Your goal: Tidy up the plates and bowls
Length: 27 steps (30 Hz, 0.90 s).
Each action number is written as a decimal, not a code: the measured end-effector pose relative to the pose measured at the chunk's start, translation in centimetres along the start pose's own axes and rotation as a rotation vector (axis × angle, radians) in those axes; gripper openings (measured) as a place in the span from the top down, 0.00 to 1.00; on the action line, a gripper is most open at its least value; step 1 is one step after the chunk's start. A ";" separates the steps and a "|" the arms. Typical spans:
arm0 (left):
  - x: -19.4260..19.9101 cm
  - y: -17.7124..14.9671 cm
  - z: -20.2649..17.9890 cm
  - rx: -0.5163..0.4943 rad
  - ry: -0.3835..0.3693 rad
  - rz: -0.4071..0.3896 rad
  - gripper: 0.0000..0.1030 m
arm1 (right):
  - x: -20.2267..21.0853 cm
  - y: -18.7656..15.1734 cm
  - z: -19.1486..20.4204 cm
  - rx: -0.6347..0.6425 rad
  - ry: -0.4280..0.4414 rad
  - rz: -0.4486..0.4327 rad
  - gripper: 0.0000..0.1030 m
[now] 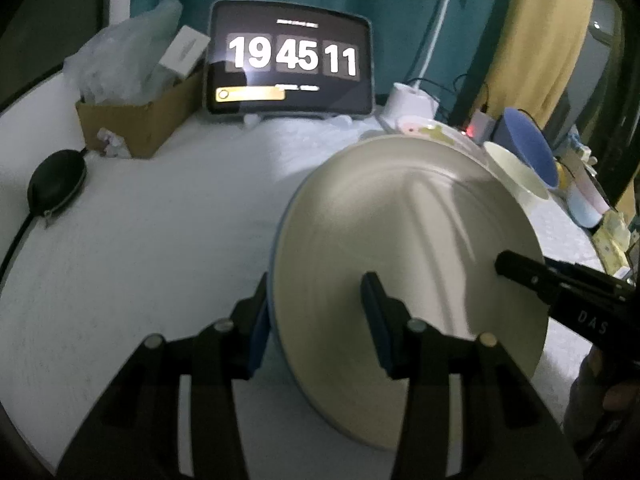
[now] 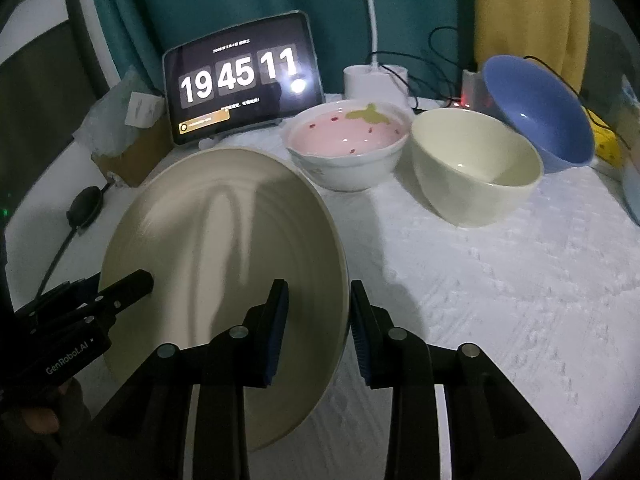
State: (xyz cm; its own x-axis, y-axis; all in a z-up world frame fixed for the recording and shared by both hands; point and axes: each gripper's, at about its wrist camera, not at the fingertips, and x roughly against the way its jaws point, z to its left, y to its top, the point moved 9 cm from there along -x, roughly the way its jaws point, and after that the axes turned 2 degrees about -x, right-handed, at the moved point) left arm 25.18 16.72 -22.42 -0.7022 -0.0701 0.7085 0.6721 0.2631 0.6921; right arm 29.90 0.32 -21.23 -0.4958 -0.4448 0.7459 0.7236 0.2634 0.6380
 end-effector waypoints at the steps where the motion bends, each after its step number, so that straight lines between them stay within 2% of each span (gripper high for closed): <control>1: -0.2 0.0 0.3 0.004 0.002 0.002 0.57 | -0.1 0.1 0.1 0.002 0.001 0.002 0.68; 12: -1.7 -0.1 1.2 0.003 0.014 0.027 0.57 | -2.5 -0.2 -0.1 -0.023 0.008 0.059 0.68; 21: -1.8 -0.2 1.0 0.003 0.030 0.023 0.55 | -1.9 -0.4 -0.2 0.006 -0.022 0.041 0.68; 27: 0.7 0.7 1.1 0.015 0.076 -0.064 0.54 | -0.2 -0.3 -1.6 -0.017 -0.037 0.015 0.68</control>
State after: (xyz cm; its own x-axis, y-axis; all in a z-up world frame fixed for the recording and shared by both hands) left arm 24.85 17.93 -21.61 -0.7235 -0.1599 0.6715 0.6223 0.2699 0.7348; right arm 30.54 -1.03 -21.89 -0.5016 -0.4091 0.7623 0.7393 0.2551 0.6233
